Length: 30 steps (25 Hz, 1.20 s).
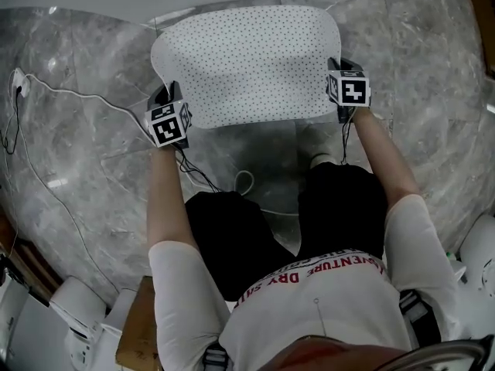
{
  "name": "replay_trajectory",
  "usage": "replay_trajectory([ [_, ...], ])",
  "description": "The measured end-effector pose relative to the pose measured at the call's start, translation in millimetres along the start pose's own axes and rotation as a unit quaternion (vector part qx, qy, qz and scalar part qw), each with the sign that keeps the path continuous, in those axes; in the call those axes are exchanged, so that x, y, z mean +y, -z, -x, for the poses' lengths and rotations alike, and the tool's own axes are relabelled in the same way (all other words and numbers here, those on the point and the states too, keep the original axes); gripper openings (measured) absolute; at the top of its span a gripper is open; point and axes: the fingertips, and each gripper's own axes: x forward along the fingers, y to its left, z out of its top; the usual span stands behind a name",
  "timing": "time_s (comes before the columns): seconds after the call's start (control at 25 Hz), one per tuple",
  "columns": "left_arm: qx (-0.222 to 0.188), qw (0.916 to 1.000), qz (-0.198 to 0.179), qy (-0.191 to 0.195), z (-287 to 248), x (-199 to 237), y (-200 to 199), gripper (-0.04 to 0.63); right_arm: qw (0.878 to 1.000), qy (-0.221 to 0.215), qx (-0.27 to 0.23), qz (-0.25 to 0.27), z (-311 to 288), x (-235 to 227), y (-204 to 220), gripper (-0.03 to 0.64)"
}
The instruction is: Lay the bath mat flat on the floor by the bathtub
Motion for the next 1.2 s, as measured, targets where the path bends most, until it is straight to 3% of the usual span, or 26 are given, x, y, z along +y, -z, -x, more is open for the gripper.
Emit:
replay_trajectory([
  [0.04, 0.003, 0.9999, 0.013, -0.005, 0, 3, 3, 0.044, 1.000, 0.002, 0.000, -0.009, -2, -2, 4, 0.021],
  [0.24, -0.006, 0.9990, 0.024, -0.038, -6, 12, 2, 0.330, 0.999, 0.001, 0.004, -0.036, -10, -9, 15, 0.273],
  [0.32, -0.026, 0.9974, 0.028, -0.061, -7, 19, -4, 0.461, 0.999, 0.030, -0.002, -0.028, -7, -19, 14, 0.301],
  [0.36, -0.032, 0.9966, 0.030, -0.070, -6, 22, -7, 0.493, 0.999, 0.048, -0.008, -0.022, -4, -24, 12, 0.302],
  [0.48, -0.038, 0.9964, 0.030, -0.070, -7, 22, -12, 0.529, 0.996, 0.080, -0.025, -0.003, 3, -36, 2, 0.307],
  [0.64, -0.036, 0.9978, 0.038, -0.040, -6, 7, -16, 0.529, 0.998, 0.057, -0.038, -0.007, 8, -30, -8, 0.307],
  [0.76, -0.003, 0.9989, 0.042, 0.020, -6, -24, -16, 0.525, 0.999, 0.021, -0.041, -0.010, 10, -13, -15, 0.299],
  [0.84, 0.019, 0.9972, 0.036, 0.062, -2, -45, -17, 0.520, 0.999, -0.003, -0.044, -0.005, 13, 2, -20, 0.153],
  [0.88, 0.026, 0.9966, 0.032, 0.071, 2, -51, -20, 0.477, 0.999, -0.013, -0.049, 0.000, 15, 9, -24, 0.098],
  [0.92, 0.029, 0.9967, 0.028, 0.070, 5, -53, -23, 0.359, 0.998, -0.022, -0.058, 0.008, 19, 16, -30, 0.051],
  [0.96, 0.028, 0.9973, 0.024, 0.063, 8, -53, -28, 0.192, 0.997, -0.031, -0.068, 0.017, 23, 22, -38, 0.037],
  [1.0, 0.026, 0.9979, 0.020, 0.056, 11, -53, -33, 0.082, 0.996, -0.038, -0.077, 0.027, 27, 26, -45, 0.017],
  [1.08, 0.020, 0.9977, 0.023, 0.060, 17, -55, -41, 0.014, 0.994, -0.049, -0.093, 0.035, 37, 32, -60, 0.011],
  [1.2, 0.015, 0.9956, 0.055, 0.075, 29, -62, -57, 0.014, 0.992, -0.059, -0.112, 0.029, 55, 39, -81, 0.009],
])
